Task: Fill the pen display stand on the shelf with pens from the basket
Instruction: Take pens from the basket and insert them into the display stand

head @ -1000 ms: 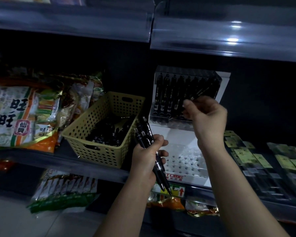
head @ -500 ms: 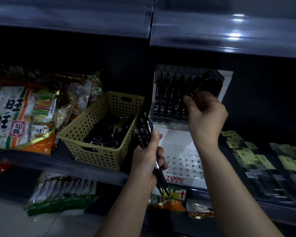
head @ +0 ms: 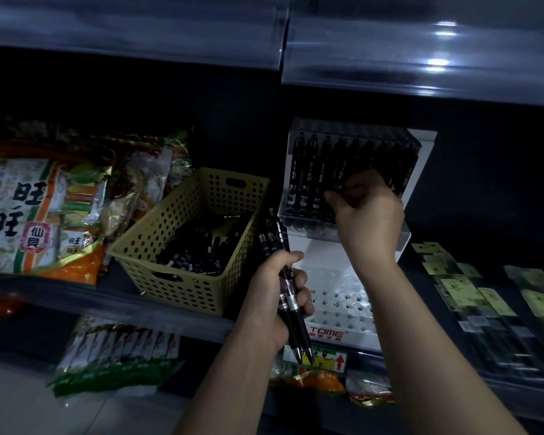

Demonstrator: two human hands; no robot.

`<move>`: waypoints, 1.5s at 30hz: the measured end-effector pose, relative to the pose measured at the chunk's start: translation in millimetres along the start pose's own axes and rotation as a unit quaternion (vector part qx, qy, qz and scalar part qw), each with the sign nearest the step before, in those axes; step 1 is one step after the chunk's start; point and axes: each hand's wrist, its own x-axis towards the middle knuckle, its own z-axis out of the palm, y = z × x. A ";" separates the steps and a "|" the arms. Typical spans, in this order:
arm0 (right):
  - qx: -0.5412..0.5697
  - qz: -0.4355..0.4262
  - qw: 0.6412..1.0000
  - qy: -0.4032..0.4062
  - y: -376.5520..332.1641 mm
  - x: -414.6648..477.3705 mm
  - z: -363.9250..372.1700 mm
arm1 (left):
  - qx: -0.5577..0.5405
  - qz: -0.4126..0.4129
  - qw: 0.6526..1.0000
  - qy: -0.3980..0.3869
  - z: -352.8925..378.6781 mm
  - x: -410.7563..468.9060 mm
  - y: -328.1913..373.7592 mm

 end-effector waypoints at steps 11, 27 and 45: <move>-0.034 0.038 0.998 -0.022 -0.6 3.5 -0.1 | 0.013 0.054 0.998 0.015 -3.9 3.8 0.1; -0.030 -0.035 0.999 -0.025 -8.4 -9.4 -9.3 | 0.050 0.142 0.988 0.042 2.4 -6.7 1.5; 0.260 0.149 0.878 -0.374 -9.7 -5.8 -38.5 | 0.073 0.145 0.986 -0.023 5.0 -3.3 -4.3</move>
